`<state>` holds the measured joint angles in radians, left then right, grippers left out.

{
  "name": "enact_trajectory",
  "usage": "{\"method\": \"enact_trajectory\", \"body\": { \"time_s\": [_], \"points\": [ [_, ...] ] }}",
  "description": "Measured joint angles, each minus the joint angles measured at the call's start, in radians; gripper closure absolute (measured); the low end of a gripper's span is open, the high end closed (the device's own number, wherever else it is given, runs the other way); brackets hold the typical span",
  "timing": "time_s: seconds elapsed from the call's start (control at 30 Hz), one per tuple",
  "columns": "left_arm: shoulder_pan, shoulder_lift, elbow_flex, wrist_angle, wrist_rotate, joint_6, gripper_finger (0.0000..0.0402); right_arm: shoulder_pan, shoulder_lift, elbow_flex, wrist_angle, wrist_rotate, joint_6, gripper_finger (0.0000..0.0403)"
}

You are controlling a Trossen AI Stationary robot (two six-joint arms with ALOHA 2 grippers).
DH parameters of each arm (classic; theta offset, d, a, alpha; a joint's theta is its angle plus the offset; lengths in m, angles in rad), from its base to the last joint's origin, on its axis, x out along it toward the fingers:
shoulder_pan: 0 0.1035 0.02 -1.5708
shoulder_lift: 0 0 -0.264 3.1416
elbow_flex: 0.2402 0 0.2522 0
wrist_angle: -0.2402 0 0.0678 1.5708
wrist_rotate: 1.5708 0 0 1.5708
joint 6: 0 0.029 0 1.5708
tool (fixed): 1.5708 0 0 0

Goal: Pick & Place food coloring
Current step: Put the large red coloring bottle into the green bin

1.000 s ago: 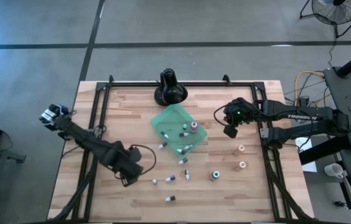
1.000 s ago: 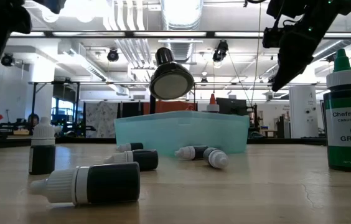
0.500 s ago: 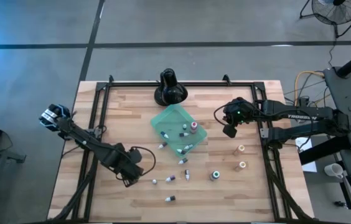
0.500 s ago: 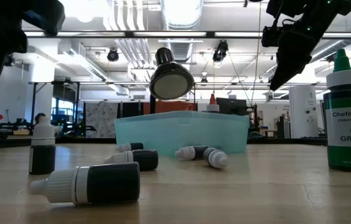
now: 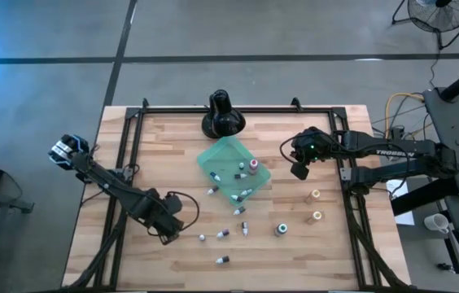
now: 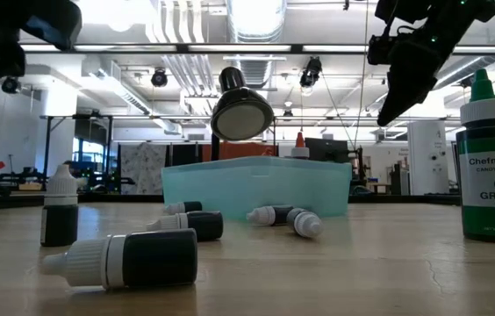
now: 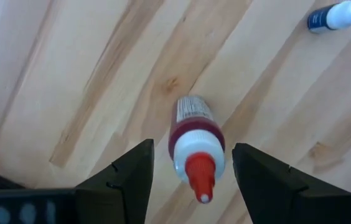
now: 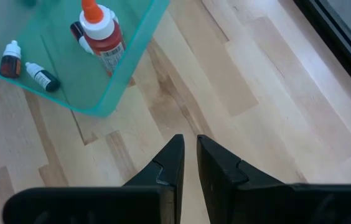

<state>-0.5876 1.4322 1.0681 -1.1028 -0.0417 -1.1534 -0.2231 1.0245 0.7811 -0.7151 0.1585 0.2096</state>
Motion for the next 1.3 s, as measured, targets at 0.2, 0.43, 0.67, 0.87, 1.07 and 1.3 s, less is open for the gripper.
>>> {"method": "enact_trajectory", "body": {
  "time_s": [0.2,0.43,0.67,0.87,1.07,1.3],
  "points": [
    [-0.006,0.000,-0.041,0.058,0.006,-0.007,0.0211,0.000,0.000,0.000,0.000,0.000,0.000,0.0365],
    [-0.006,0.000,-0.057,0.081,0.018,-0.012,0.0211,0.000,0.000,0.000,0.000,0.000,0.023,0.0365],
    [-0.008,-0.005,-0.057,0.069,0.050,-0.035,0.0239,0.000,0.000,0.000,0.000,0.000,0.023,0.0365],
    [-0.008,-0.042,-0.057,0.053,0.023,-0.062,0.0276,0.000,0.000,0.000,0.000,0.000,0.026,0.0365],
    [-0.008,-0.043,-0.058,0.048,-0.006,-0.061,0.0291,0.000,0.000,0.000,0.005,0.000,0.026,0.0365],
    [-0.003,-0.043,-0.058,0.049,-0.013,-0.096,0.0300,0.000,0.000,0.000,0.019,0.000,0.026,0.0365]
  ]
}}
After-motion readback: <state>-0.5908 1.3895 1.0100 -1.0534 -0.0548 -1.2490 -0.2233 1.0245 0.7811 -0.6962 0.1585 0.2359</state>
